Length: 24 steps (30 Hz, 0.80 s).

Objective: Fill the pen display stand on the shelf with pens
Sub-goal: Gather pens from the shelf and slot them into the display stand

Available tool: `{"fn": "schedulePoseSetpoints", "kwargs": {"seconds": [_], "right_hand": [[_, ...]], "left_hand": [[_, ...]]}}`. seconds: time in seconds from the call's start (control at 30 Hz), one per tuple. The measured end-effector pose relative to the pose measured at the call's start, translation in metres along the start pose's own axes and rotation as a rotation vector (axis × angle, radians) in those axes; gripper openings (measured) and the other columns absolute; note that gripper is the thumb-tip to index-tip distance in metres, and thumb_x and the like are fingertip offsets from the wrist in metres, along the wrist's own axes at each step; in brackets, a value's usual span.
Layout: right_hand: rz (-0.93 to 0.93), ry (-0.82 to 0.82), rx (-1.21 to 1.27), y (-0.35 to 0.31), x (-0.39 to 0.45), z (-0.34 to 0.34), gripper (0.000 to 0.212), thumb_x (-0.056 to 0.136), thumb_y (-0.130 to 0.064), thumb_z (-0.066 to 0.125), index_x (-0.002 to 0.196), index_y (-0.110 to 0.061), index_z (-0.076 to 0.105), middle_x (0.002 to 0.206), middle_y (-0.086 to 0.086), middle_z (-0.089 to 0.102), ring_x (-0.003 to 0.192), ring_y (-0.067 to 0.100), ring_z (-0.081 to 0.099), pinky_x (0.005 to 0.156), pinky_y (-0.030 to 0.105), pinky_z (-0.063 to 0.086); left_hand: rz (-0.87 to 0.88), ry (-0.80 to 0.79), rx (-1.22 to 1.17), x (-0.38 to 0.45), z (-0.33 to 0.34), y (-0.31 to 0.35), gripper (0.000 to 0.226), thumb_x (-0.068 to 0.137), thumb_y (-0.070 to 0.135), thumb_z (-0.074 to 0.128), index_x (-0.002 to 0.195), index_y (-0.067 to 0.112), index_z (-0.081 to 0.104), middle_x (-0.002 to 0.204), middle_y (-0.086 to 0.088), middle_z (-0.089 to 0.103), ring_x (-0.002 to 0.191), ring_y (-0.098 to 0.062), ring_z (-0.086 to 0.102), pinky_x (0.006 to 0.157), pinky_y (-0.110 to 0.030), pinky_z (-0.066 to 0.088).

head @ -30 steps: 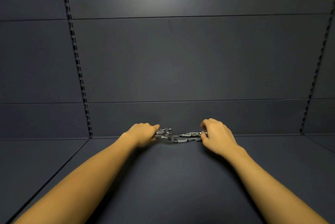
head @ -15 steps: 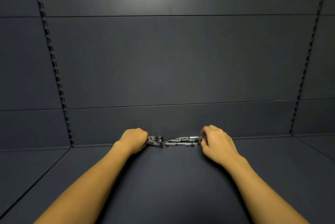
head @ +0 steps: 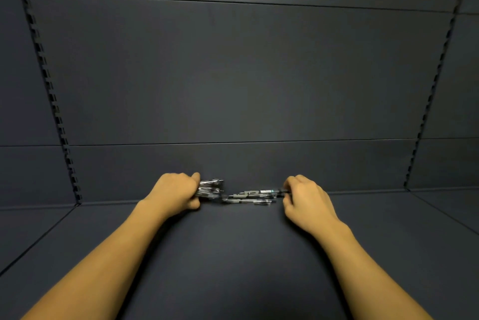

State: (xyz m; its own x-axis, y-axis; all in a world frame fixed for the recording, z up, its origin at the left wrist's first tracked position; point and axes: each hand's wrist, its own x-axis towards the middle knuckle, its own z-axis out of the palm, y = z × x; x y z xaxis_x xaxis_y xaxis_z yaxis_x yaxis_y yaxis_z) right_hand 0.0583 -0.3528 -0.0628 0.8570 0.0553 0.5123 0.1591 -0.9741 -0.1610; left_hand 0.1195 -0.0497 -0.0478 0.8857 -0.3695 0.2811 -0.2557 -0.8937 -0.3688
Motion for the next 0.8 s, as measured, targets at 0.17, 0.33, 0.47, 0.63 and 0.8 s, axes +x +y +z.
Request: {"fn": "schedulePoseSetpoints", "kwargs": {"seconds": [0.17, 0.33, 0.47, 0.63, 0.8], "right_hand": [[0.018, 0.008, -0.001, 0.001, 0.002, -0.002, 0.019, 0.096, -0.024, 0.052, 0.111, -0.015, 0.058, 0.109, 0.003, 0.060, 0.096, 0.025, 0.060, 0.070, 0.030, 0.040], [0.073, 0.007, 0.015, 0.004, 0.002, -0.005, 0.021, 0.097, -0.025, 0.051, 0.113, -0.014, 0.059, 0.111, 0.003, 0.060, 0.099, 0.027, 0.060, 0.073, 0.031, 0.043], [0.086, -0.008, -0.008, 0.005, 0.002, -0.004, 0.019, 0.097, -0.027, 0.050, 0.109, -0.015, 0.058, 0.109, 0.003, 0.061, 0.098, 0.027, 0.061, 0.077, 0.034, 0.049], [0.079, -0.012, -0.018, 0.006, 0.003, -0.002, 0.018, 0.096, -0.026, 0.050, 0.107, -0.015, 0.058, 0.108, 0.003, 0.060, 0.097, 0.027, 0.061, 0.076, 0.034, 0.049], [0.088, -0.016, -0.013, 0.007, 0.002, -0.002, 0.017, 0.096, -0.025, 0.050, 0.106, -0.014, 0.058, 0.107, 0.003, 0.059, 0.095, 0.027, 0.061, 0.072, 0.033, 0.046]], "left_hand": [[-0.029, 0.121, -0.107, 0.008, -0.018, 0.020, 0.037, 0.088, 0.059, 0.060, 0.102, 0.025, 0.059, 0.101, -0.005, 0.070, 0.098, -0.032, 0.065, 0.067, -0.033, 0.037], [0.100, 0.055, -0.226, 0.038, -0.025, 0.066, 0.050, 0.079, 0.068, 0.067, 0.095, 0.021, 0.061, 0.099, -0.006, 0.070, 0.099, -0.032, 0.064, 0.067, -0.032, 0.035], [0.184, -0.173, -0.389, 0.065, -0.019, 0.082, 0.053, 0.078, 0.064, 0.073, 0.104, 0.019, 0.062, 0.098, -0.002, 0.065, 0.095, -0.029, 0.061, 0.071, -0.036, 0.045], [0.183, -0.228, -0.402, 0.078, -0.016, 0.087, 0.040, 0.079, 0.045, 0.072, 0.107, 0.020, 0.059, 0.101, -0.003, 0.060, 0.088, -0.027, 0.061, 0.073, -0.038, 0.051], [0.201, -0.180, -0.222, 0.077, -0.027, 0.102, 0.033, 0.081, 0.032, 0.069, 0.104, 0.009, 0.061, 0.092, -0.006, 0.058, 0.077, -0.029, 0.057, 0.063, -0.034, 0.043]]}}
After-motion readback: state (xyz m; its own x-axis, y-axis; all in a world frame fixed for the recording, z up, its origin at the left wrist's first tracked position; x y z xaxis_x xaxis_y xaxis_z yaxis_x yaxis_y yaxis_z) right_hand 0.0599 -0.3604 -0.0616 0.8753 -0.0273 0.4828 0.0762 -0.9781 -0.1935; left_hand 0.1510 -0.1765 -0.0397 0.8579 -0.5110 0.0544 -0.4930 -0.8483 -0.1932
